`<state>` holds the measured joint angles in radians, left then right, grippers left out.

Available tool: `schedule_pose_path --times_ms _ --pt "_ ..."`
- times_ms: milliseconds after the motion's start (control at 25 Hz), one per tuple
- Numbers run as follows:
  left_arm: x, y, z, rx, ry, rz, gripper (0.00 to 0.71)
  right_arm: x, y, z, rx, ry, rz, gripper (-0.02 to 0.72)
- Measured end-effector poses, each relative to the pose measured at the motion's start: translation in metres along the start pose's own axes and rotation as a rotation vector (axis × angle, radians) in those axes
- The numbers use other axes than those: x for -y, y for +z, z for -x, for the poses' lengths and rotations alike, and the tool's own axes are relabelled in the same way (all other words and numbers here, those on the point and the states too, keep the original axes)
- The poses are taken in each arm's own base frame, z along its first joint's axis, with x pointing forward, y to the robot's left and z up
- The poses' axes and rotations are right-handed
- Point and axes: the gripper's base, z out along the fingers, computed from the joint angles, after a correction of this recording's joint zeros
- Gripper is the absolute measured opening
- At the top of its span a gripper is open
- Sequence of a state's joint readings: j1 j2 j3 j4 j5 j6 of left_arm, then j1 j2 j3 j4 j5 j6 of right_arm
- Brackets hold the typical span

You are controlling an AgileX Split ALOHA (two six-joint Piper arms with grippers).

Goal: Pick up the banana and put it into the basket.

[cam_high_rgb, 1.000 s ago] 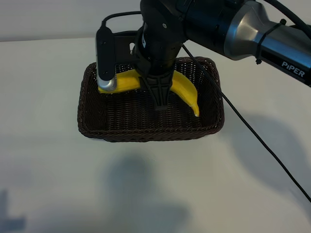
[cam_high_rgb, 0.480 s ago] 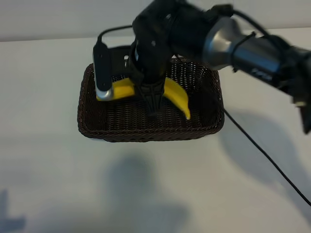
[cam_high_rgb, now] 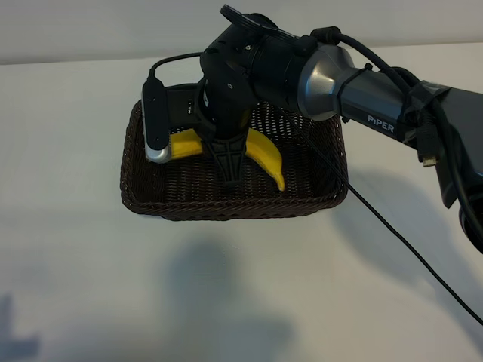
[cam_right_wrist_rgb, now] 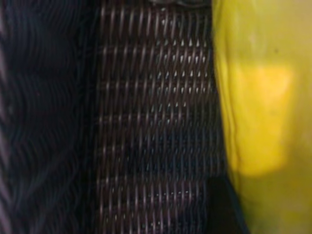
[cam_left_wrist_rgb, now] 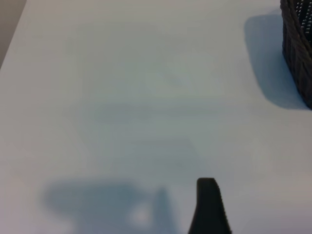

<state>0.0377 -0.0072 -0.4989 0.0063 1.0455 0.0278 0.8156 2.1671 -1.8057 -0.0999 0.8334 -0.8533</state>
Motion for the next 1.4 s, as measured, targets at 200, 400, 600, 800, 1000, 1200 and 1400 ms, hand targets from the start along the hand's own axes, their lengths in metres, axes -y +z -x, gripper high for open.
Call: schedule_pose_path --times_ms 200,400,600,800,1000,1200,1400 --pt "0.000 0.000 0.000 0.000 0.000 0.000 0.529 0.000 0.000 0.000 0.002 0.010 -0.003 0.482" --pt "0.000 0.000 0.000 0.000 0.000 0.000 0.529 0.001 0.000 0.000 0.004 0.057 -0.009 0.561" --pt "0.000 0.000 0.000 0.000 0.000 0.000 0.529 0.001 -0.003 -0.004 -0.041 0.086 -0.003 0.547" --pt "0.000 0.000 0.000 0.000 0.000 0.000 0.529 0.017 -0.028 -0.019 -0.042 0.160 -0.044 0.538" --pt "0.001 0.000 0.000 0.000 -0.002 -0.006 0.529 0.045 -0.045 -0.063 -0.072 0.304 -0.062 0.538" --pt "0.001 0.000 0.000 0.000 -0.002 -0.006 0.529 0.068 -0.047 -0.128 -0.164 0.637 -0.052 0.526" --pt "0.000 0.000 0.000 0.000 -0.001 0.000 0.529 0.079 -0.056 -0.199 -0.242 1.043 0.001 0.512"
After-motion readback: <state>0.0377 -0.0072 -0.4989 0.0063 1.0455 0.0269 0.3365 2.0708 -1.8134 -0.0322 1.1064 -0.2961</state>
